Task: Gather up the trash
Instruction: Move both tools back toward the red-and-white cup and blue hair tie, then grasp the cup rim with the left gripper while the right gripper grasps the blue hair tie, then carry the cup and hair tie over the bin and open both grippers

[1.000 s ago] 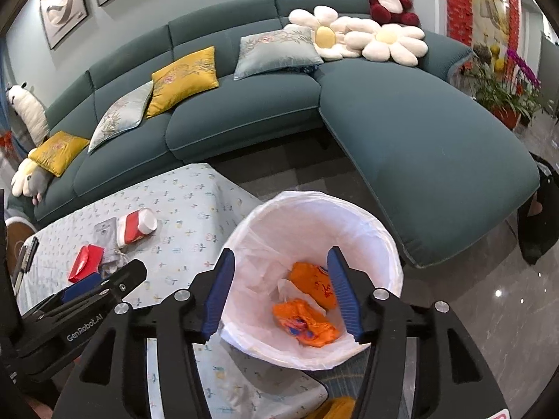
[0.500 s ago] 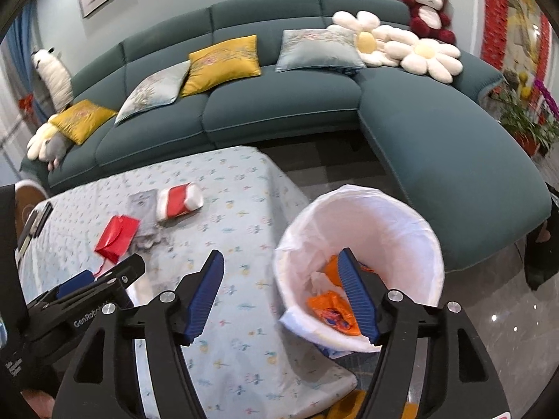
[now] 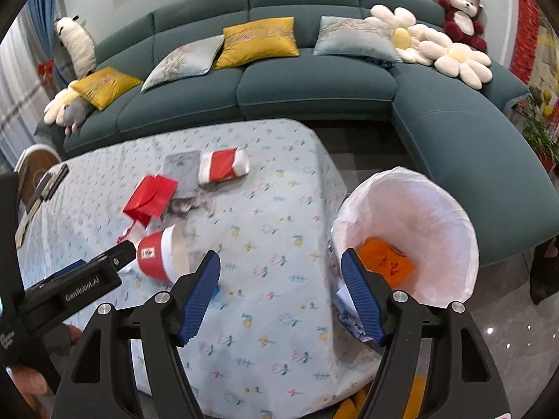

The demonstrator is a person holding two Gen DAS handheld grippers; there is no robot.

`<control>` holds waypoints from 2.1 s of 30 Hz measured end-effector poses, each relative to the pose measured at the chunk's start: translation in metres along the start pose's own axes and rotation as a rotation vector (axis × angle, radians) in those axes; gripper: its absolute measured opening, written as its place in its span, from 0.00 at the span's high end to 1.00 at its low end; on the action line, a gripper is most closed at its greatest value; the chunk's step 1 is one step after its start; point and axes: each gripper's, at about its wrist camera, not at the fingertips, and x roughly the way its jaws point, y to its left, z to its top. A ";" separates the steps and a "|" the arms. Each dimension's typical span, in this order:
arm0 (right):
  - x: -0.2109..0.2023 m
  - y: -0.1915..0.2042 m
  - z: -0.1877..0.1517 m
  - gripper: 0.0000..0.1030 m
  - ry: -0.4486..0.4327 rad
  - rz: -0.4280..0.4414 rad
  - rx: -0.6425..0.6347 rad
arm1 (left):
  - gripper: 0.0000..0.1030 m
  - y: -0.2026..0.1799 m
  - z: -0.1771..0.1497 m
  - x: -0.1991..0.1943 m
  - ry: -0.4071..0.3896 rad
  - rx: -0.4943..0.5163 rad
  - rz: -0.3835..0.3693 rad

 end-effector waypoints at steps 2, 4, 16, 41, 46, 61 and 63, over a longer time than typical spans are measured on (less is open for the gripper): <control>0.004 0.007 -0.004 0.33 0.015 0.006 -0.014 | 0.10 0.008 -0.002 0.002 0.005 -0.018 0.007; 0.009 0.015 -0.009 0.33 0.033 0.011 -0.030 | 0.10 0.016 -0.005 0.007 0.015 -0.028 0.018; 0.052 0.049 -0.026 0.33 0.131 0.034 -0.085 | 0.10 0.029 -0.005 0.046 0.093 -0.041 0.023; 0.140 0.072 -0.026 0.34 0.265 0.093 -0.094 | 0.26 0.013 0.019 0.113 0.177 0.036 0.045; 0.154 0.080 -0.032 0.58 0.311 0.118 -0.103 | 0.37 0.018 0.019 0.107 0.176 0.013 0.013; 0.125 0.060 -0.038 0.78 0.283 0.132 -0.070 | 0.97 0.009 0.011 0.078 0.161 0.019 -0.044; 0.115 0.056 -0.033 0.78 0.260 0.129 -0.060 | 0.97 0.005 0.009 0.072 0.151 0.030 -0.048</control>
